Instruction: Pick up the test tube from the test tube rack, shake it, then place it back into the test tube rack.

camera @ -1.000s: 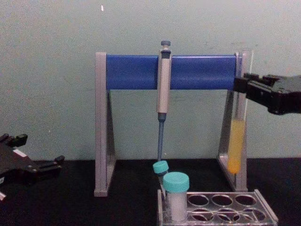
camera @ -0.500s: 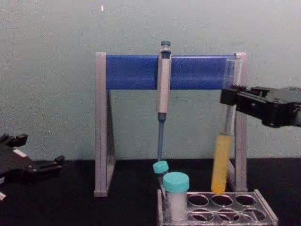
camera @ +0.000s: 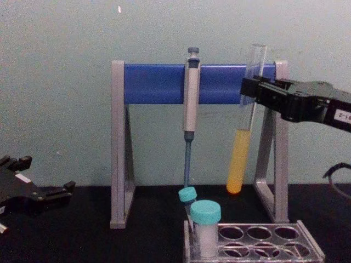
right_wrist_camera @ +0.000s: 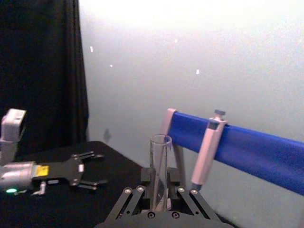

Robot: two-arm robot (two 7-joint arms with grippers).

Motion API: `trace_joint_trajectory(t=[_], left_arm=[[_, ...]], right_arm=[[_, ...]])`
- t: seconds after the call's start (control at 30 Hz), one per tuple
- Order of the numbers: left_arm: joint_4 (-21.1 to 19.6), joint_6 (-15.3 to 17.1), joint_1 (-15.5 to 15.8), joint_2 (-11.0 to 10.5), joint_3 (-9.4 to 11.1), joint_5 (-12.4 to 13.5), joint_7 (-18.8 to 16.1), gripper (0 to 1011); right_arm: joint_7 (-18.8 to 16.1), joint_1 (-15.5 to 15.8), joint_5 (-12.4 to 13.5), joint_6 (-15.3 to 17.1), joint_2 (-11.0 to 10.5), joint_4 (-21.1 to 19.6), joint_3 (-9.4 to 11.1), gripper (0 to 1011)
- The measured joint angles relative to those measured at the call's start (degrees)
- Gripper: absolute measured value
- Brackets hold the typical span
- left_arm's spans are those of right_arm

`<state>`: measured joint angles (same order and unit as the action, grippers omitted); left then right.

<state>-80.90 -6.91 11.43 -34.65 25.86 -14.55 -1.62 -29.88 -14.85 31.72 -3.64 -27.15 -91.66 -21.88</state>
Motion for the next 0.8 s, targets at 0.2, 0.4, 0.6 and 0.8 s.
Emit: trace_joint_trajectory(t=[0.2,0.4,0.6,0.8], left_arm=[[0.0,0.0,0.0,0.0,0.0,0.0,0.0,1001],[0.0,0.0,0.0,0.0,0.0,0.0,0.0,1001],[0.0,0.0,0.0,0.0,0.0,0.0,0.0,1001],[0.0,0.0,0.0,0.0,0.0,0.0,0.0,1001]], right_arm=[[1.9,0.0,-1.9,-0.6,0.0,0.1,0.6,228],[2.8,0.7,-3.3,-0.4,-0.3,-0.8,1.3,228],[2.7,0.8,-3.7,-0.2,-0.3,-1.0,1.8,228],[2.5,0.9,-3.9,-0.1,-0.2,-1.0,1.9,228]])
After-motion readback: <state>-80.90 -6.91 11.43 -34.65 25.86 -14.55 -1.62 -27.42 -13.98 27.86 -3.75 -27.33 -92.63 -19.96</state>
